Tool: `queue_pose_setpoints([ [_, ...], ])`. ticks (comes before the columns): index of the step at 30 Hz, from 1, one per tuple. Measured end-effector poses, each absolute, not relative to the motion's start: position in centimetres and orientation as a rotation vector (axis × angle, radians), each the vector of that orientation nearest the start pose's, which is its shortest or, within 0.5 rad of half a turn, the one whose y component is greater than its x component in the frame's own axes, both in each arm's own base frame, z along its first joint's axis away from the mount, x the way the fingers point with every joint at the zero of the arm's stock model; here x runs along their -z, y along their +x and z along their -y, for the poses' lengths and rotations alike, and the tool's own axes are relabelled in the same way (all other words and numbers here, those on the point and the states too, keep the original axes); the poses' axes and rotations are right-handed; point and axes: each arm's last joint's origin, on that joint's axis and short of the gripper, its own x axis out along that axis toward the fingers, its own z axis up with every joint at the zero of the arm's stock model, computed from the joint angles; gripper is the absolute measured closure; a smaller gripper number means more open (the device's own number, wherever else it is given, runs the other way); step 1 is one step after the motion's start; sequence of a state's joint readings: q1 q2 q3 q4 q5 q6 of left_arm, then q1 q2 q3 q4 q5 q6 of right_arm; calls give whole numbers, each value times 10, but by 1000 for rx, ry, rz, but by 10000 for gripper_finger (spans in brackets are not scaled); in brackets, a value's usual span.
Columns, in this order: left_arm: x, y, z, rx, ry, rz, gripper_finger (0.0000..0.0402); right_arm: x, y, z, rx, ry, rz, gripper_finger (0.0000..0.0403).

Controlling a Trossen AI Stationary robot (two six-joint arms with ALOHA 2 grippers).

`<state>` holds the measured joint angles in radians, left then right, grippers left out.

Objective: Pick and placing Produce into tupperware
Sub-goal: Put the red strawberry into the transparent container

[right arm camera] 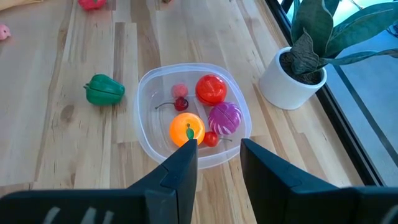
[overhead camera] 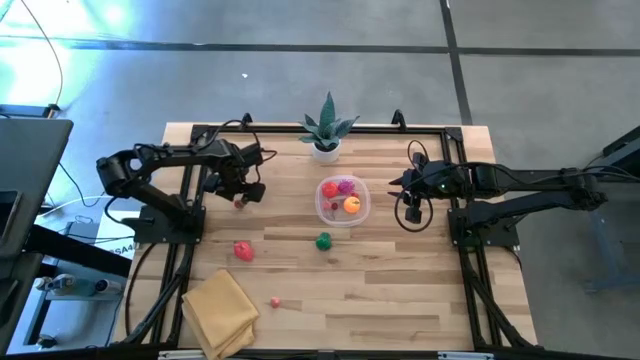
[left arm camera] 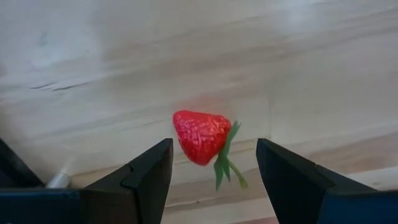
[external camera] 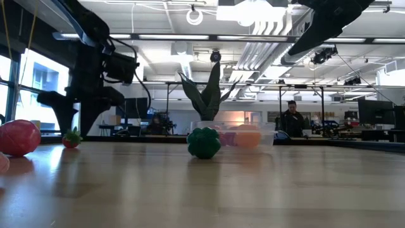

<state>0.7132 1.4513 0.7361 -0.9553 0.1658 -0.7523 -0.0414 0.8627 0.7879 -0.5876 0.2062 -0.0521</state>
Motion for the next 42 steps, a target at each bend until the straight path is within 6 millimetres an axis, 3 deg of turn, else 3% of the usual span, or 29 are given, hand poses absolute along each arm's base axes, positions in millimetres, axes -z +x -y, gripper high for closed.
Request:
queue_pose_setpoints([
  [13,-138,160,-133,-1036,-1278,-1434,181,-286,172,13,221,-104,-668,290],
  [33,-138,162,-135,-1007,-1250,-1416,182,-286,172,13,221,-105,-668,290],
  [42,-138,162,-135,-1008,-1250,-1416,251,-286,172,13,221,-104,-668,290],
])
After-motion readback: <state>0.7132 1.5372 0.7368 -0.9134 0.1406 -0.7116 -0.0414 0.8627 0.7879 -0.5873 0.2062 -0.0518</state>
